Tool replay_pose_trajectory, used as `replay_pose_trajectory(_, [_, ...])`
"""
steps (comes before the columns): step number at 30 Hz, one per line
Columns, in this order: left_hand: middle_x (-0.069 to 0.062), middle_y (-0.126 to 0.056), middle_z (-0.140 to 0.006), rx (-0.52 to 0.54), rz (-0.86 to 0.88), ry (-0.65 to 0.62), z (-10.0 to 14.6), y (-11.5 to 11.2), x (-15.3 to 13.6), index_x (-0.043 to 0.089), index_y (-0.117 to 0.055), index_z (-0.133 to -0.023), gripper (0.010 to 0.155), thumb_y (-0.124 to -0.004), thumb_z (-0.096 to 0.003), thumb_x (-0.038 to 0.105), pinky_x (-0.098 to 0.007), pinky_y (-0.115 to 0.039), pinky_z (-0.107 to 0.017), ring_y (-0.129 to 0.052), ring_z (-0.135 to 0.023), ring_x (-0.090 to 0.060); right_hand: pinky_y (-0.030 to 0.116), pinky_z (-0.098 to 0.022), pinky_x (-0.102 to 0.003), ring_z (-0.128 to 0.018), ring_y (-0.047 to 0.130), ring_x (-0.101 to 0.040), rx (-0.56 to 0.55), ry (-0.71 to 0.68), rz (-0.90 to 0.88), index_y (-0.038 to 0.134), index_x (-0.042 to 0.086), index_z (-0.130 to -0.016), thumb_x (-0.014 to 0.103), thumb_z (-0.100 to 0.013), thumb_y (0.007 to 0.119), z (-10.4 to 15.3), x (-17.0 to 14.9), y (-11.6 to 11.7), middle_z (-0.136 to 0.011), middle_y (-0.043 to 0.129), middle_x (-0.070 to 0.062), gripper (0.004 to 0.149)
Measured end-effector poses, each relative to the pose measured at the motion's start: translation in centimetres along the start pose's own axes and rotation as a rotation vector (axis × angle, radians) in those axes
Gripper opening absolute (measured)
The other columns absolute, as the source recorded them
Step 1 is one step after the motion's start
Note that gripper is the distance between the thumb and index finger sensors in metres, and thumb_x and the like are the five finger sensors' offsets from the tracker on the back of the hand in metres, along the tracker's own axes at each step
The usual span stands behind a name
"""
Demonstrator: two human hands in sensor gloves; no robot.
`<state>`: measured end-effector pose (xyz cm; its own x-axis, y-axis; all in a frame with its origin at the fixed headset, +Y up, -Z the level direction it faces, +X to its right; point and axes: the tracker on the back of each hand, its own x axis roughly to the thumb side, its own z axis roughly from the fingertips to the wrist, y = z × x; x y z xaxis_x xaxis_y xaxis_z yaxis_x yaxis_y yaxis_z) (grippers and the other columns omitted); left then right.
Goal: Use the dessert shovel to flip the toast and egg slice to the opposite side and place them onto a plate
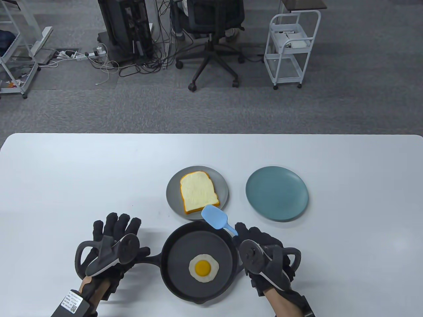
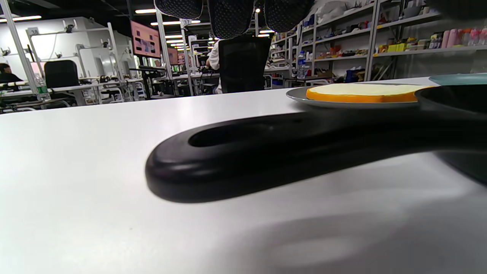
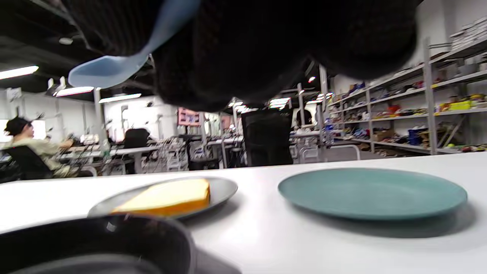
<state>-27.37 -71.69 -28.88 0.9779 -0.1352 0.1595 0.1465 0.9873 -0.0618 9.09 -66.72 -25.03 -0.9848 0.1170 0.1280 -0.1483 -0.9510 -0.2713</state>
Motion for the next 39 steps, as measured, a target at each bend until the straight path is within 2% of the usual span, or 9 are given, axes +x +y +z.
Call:
replay_pose_trajectory(8, [-0.009, -0.048, -0.123, 0.006, 0.057, -0.075, 0.4, 0.1, 0.7, 0.031, -0.044, -0.112, 0.095, -0.055, -0.0304, 0.077, -0.068, -0.035, -0.079, -0.042, -0.115, -0.046, 0.087, -0.025, -0.038, -0.024, 0.101, -0.013, 0.034, 0.007, 0.011, 0.089, 0.026, -0.085, 0.050, -0.042, 0.077, 1.6, -1.6, 1.8, -0.051, 0.107, 0.008, 0.051])
replay_pose_trajectory(10, [-0.009, -0.051, -0.121, -0.016, 0.065, -0.133, 0.3, 0.0, 1.1, 0.030, -0.047, -0.111, 0.094, -0.056, -0.0305, 0.077, -0.061, -0.042, -0.081, -0.049, -0.113, -0.044, 0.087, -0.024, -0.038, -0.024, 0.101, -0.014, 0.030, 0.007, 0.011, 0.089, 0.025, -0.085, 0.050, -0.042, 0.078, 1.6, -1.6, 1.7, -0.051, 0.107, 0.008, 0.051])
replay_pose_trajectory(14, [-0.007, -0.065, -0.116, -0.143, 0.074, -0.253, 0.0, -0.8, 2.2, 0.030, -0.054, -0.109, 0.091, -0.061, -0.0301, 0.076, -0.055, -0.055, -0.079, -0.066, -0.108, -0.040, 0.087, -0.023, -0.037, -0.023, 0.101, -0.013, 0.018, -0.002, -0.004, 0.090, 0.023, -0.083, 0.050, -0.041, 0.079, 1.5, -1.5, 1.4, -0.050, 0.107, 0.008, 0.051])
replay_pose_trajectory(19, [-0.005, -0.074, -0.111, -0.242, -0.026, -0.291, -0.4, -2.3, 3.5, 0.030, -0.059, -0.106, 0.087, -0.070, -0.0307, 0.072, -0.056, -0.061, -0.076, -0.081, -0.100, -0.037, 0.087, -0.023, -0.037, -0.022, 0.102, -0.013, 0.026, -0.008, -0.004, 0.092, 0.020, -0.081, 0.050, -0.041, 0.080, 1.6, -1.5, 1.4, -0.049, 0.108, 0.008, 0.051])
replay_pose_trajectory(23, [-0.003, -0.082, -0.100, -0.226, -0.086, -0.280, -0.6, -3.0, 4.5, 0.031, -0.068, -0.100, 0.079, -0.075, -0.0309, 0.067, -0.052, -0.069, -0.071, -0.093, -0.085, -0.031, 0.087, -0.023, -0.037, -0.023, 0.102, -0.014, 0.033, 0.001, -0.024, 0.092, 0.020, -0.080, 0.050, -0.041, 0.080, 1.4, -1.8, 1.4, -0.049, 0.108, 0.008, 0.051])
replay_pose_trajectory(28, [0.006, -0.099, -0.072, -0.205, -0.079, -0.251, -0.9, -3.2, 4.8, 0.032, -0.082, -0.086, 0.062, -0.079, -0.0314, 0.062, -0.043, -0.082, -0.059, -0.106, -0.055, -0.020, 0.087, -0.023, -0.038, -0.023, 0.102, -0.014, 0.044, 0.005, -0.029, 0.092, 0.020, -0.080, 0.050, -0.041, 0.080, 1.4, -2.0, 1.6, -0.049, 0.108, 0.007, 0.051])
replay_pose_trajectory(30, [0.009, -0.104, -0.058, -0.212, -0.016, -0.258, -1.1, -3.4, 4.5, 0.034, -0.088, -0.077, 0.055, -0.080, -0.0309, 0.063, -0.040, -0.089, -0.048, -0.110, -0.038, -0.017, 0.087, -0.023, -0.038, -0.023, 0.102, -0.014, 0.053, 0.004, -0.031, 0.093, 0.020, -0.079, 0.050, -0.041, 0.081, 1.4, -2.0, 1.6, -0.048, 0.108, 0.009, 0.050])
replay_pose_trajectory(34, [0.011, -0.109, -0.032, -0.236, 0.099, -0.294, -1.3, -3.8, 4.1, 0.035, -0.097, -0.060, 0.046, -0.082, -0.0294, 0.066, -0.034, -0.093, -0.021, -0.103, -0.004, -0.011, 0.087, -0.023, -0.038, -0.022, 0.102, -0.014, 0.071, 0.001, -0.025, 0.094, 0.021, -0.078, 0.050, -0.040, 0.081, 1.4, -2.1, 1.9, -0.048, 0.109, 0.008, 0.050])
replay_pose_trajectory(39, [0.015, -0.104, -0.020, -0.148, 0.149, -0.286, -1.0, -2.5, 3.9, 0.033, -0.100, -0.057, 0.045, -0.086, -0.0280, 0.065, -0.032, -0.090, -0.011, -0.098, 0.004, -0.009, 0.087, -0.023, -0.038, -0.023, 0.103, -0.015, 0.110, 0.006, -0.010, 0.095, 0.023, -0.077, 0.051, -0.039, 0.083, 1.3, -2.5, 2.3, -0.048, 0.109, 0.008, 0.049])
